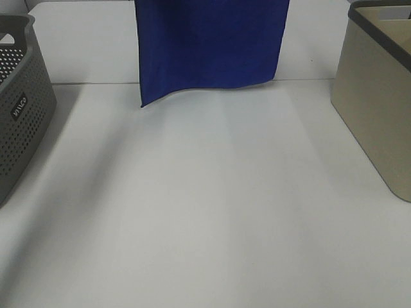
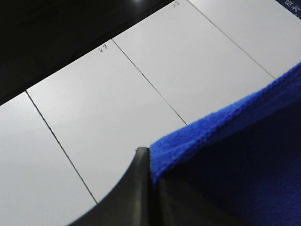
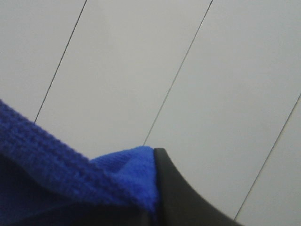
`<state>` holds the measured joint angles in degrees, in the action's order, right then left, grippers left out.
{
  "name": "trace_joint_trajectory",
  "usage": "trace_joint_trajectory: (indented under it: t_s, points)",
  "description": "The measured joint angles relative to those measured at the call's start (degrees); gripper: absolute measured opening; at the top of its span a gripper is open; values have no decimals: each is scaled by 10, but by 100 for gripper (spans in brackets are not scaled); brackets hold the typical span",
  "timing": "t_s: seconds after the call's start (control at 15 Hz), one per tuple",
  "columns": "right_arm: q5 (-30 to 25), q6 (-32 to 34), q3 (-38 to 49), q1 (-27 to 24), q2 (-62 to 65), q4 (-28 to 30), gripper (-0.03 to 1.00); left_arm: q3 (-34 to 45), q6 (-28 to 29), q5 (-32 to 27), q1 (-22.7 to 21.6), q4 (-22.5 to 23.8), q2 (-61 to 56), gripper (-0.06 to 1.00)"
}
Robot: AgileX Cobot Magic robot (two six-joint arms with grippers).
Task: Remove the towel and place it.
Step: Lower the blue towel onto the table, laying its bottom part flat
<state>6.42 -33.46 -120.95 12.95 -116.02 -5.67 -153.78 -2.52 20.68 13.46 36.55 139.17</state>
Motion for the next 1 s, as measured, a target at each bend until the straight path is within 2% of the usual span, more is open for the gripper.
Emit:
trace_joint_trajectory:
  t_s: [0.13, 0.27, 0.4, 0.53, 0.67, 0.87, 0.93, 1.0]
  points:
    - [-31, 0, 0, -1, 0, 0, 2, 0, 22, -9, 0, 10, 0, 0]
    - [-103, 0, 0, -1, 7, 1, 2, 0, 83, -53, 5, 32, 0, 0]
    - [-188, 0, 0, -5, 23, 4, 2, 0, 146, -147, 23, 61, -1, 0]
    - [-263, 0, 0, -16, 36, 14, 2, 0, 168, -250, 46, 64, -11, 0]
    - [-340, 6, 0, -30, 47, 15, 2, 0, 135, -411, 78, -32, -37, 0]
    - [-465, 15, 0, -34, 67, 19, 2, -1, -7, -646, 94, -216, -58, 0]
    - [-492, 16, 0, -36, 70, 19, 2, -1, -22, -686, 94, -246, -60, 0]
    - [-551, 23, -1, -36, 74, 19, 2, -1, -47, -759, 93, -290, -65, 0]
